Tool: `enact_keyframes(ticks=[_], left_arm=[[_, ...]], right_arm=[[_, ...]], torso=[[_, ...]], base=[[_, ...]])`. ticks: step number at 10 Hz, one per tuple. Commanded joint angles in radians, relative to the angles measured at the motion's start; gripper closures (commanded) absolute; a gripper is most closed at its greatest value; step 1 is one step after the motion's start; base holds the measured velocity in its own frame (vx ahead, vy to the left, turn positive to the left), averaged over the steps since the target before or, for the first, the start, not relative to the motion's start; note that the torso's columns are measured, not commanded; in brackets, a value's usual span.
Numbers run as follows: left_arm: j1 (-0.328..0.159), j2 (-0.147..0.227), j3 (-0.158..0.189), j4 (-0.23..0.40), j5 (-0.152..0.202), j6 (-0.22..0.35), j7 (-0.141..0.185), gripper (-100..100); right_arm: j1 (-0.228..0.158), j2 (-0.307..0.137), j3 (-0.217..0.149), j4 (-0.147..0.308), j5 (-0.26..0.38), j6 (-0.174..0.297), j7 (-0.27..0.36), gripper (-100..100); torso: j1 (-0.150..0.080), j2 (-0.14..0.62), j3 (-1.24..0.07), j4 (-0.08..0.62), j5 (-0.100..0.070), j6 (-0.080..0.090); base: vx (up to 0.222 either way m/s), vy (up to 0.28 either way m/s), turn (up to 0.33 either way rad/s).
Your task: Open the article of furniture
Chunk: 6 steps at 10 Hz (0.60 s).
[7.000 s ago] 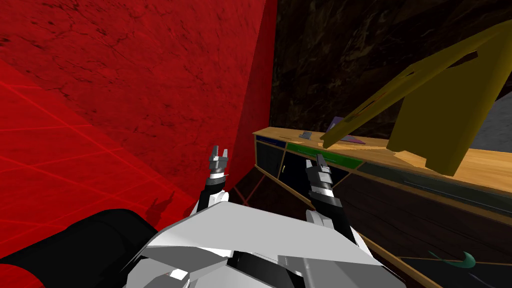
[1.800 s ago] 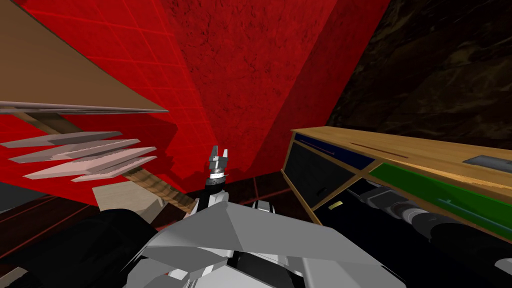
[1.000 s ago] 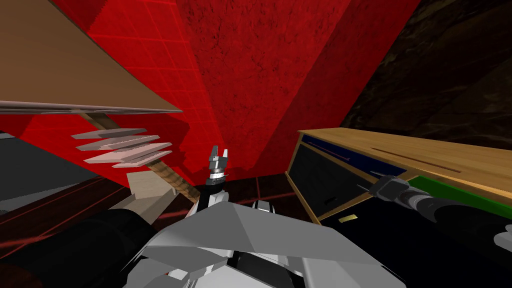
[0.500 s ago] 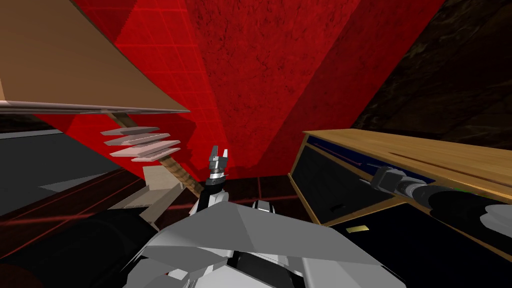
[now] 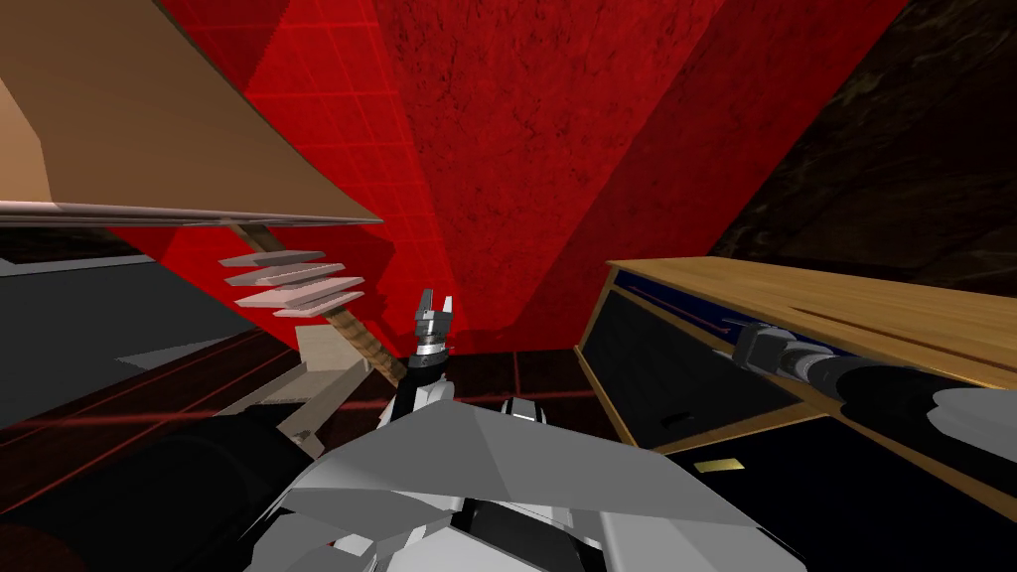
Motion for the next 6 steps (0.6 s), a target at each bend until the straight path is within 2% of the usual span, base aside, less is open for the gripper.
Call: enact_keyframes(ticks=[1, 2, 3, 4, 5, 6], left_arm=[[0.000, 0.000, 0.000, 0.000, 0.000, 0.000, 0.000, 0], [0.000, 0.000, 0.000, 0.000, 0.000, 0.000, 0.000, 0], [0.000, 0.000, 0.000, 0.000, 0.000, 0.000, 0.000, 0], [0.000, 0.000, 0.000, 0.000, 0.000, 0.000, 0.000, 0], [0.000, 0.000, 0.000, 0.000, 0.000, 0.000, 0.000, 0], [0.000, 0.000, 0.000, 0.000, 0.000, 0.000, 0.000, 0]], right_arm=[[-0.050, -0.020, 0.050, -0.043, 0.007, 0.013, 0.005, 100], [-0.065, -0.020, 0.062, -0.043, 0.007, 0.013, 0.005, 100], [-0.118, -0.041, 0.100, -0.080, 0.013, 0.026, 0.010, 100], [-0.129, -0.041, 0.122, -0.087, 0.013, 0.026, 0.010, 100], [-0.129, -0.041, 0.125, -0.087, 0.013, 0.026, 0.010, 100], [-0.168, -0.061, 0.161, -0.130, 0.020, 0.039, 0.015, 100]], torso=[[0.000, 0.000, 0.000, 0.000, 0.000, 0.000], [-0.003, -0.004, -0.001, -0.005, -0.005, 0.005], [-0.007, -0.004, -0.002, -0.004, -0.006, 0.003], [-0.007, -0.004, -0.002, -0.003, -0.004, 0.001], [-0.004, -0.002, -0.001, -0.001, -0.002, -0.001], [-0.002, 0.001, 0.000, 0.000, -0.001, -0.001]], base=[[0.080, 0.002, -0.288], [0.089, 0.025, -0.229], [0.096, 0.019, -0.361], [0.084, 0.008, -0.201], [0.040, -0.005, -0.001], [0.068, -0.002, -0.305]])
